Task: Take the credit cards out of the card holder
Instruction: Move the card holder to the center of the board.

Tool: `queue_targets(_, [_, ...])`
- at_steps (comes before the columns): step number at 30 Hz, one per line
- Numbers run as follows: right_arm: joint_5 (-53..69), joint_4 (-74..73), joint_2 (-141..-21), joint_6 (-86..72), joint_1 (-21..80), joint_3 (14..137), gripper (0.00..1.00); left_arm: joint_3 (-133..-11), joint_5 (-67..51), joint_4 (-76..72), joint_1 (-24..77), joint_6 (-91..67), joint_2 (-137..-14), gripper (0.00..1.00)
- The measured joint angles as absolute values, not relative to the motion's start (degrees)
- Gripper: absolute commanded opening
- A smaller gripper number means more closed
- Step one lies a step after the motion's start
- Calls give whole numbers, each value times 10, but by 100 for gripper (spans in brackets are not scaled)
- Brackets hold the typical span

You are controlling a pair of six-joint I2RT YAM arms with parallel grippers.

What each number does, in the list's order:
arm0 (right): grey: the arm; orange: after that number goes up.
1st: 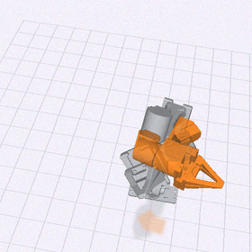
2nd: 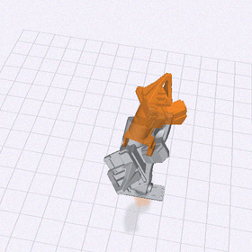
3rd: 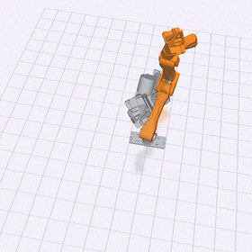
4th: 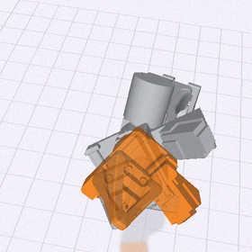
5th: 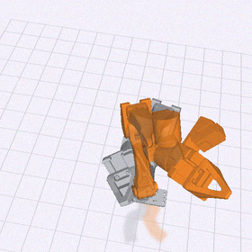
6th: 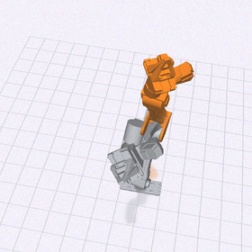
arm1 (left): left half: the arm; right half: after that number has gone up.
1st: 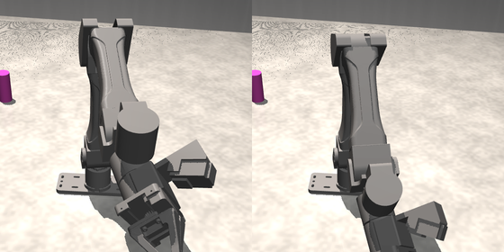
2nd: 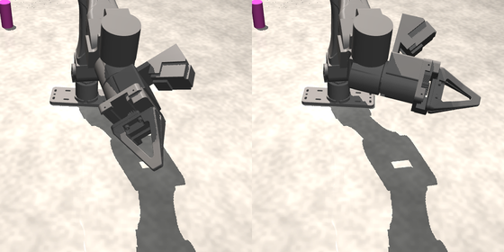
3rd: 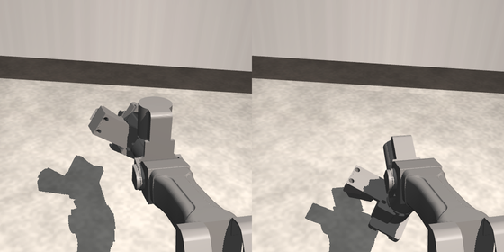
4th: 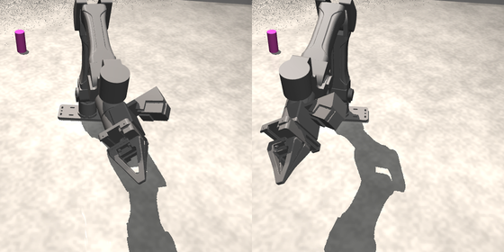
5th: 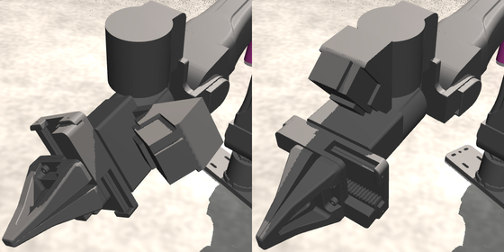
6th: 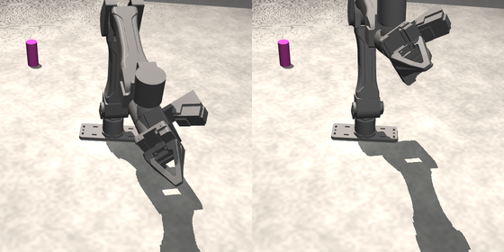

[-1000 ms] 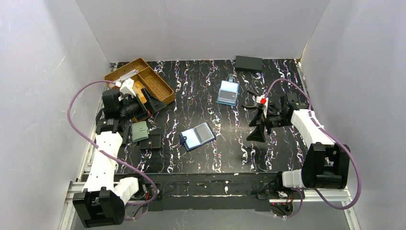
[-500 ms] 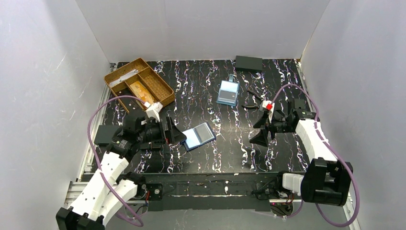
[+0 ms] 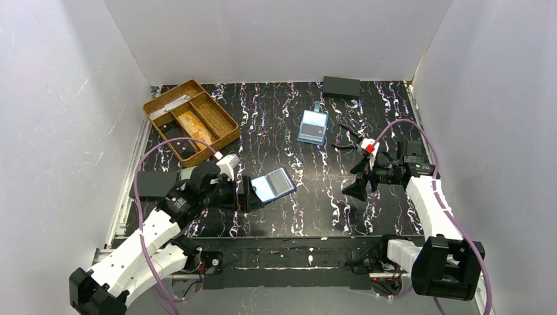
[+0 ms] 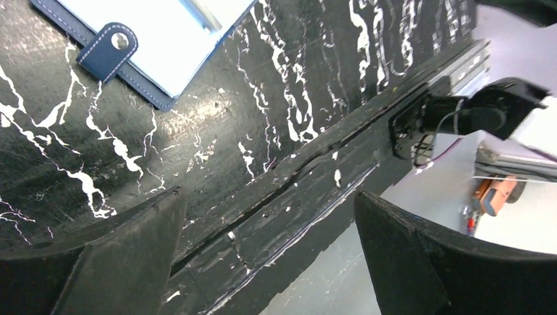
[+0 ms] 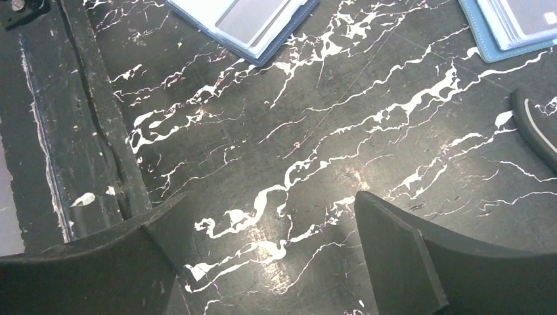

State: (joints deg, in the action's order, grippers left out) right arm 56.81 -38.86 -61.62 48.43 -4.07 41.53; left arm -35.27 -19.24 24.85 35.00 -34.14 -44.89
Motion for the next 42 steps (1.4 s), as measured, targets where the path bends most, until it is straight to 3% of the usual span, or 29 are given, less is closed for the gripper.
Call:
queue_targets(16, [560, -369, -619, 468, -41, 404, 98, -403, -103, 209, 396, -341, -664, 98])
queue_targets(23, [562, -365, -623, 467, -41, 404, 98, -419, -135, 106, 375, -384, -745, 85])
queue_targets(29, [563, -358, -627, 464, -41, 404, 98, -419, -170, 8, 361, -451, -809, 81])
queue_targets(35, [563, -358, -639, 461, -41, 404, 98, -423, -163, -19, 355, -489, -848, 59])
queue_targets(42, [563, -358, -639, 457, -41, 404, 98, -473, -148, 4, 353, -519, -914, 57])
